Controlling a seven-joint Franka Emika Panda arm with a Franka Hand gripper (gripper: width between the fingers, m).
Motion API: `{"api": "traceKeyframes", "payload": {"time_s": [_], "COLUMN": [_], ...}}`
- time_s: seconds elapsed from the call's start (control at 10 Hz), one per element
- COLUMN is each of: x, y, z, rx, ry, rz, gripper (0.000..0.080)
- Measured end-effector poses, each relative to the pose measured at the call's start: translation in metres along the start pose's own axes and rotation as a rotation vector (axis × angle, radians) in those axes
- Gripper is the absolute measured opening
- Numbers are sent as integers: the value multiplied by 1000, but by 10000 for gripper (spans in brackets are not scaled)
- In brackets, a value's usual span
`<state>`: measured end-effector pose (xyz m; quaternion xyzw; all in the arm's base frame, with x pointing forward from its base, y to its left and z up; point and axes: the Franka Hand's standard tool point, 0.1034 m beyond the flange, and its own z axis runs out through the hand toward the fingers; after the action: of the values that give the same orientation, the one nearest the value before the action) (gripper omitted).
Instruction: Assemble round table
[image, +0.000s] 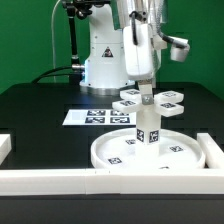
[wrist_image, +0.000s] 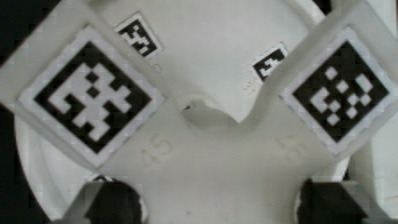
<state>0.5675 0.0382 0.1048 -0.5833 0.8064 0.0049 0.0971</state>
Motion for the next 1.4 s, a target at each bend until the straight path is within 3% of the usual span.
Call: {"api": "traceKeyframes", "payload": {"time_s": [0.3,0.7,0.8,0.9,1.0,1.3,1.4], "x": [-1,-1,-2,-2,-3,-13,-13], "y": [0,-1,0,1,0,-6,-5], "z": [-1,-2,-1,0,-3,-37,-36], "rx": [38,55,52,50,52,86,85], "ry": [-6,-25,-31,-31,-34,-90,-90], "rz": [251,373,386,360,344,298,296], "gripper": [439,439,499,499,613,649,649]}}
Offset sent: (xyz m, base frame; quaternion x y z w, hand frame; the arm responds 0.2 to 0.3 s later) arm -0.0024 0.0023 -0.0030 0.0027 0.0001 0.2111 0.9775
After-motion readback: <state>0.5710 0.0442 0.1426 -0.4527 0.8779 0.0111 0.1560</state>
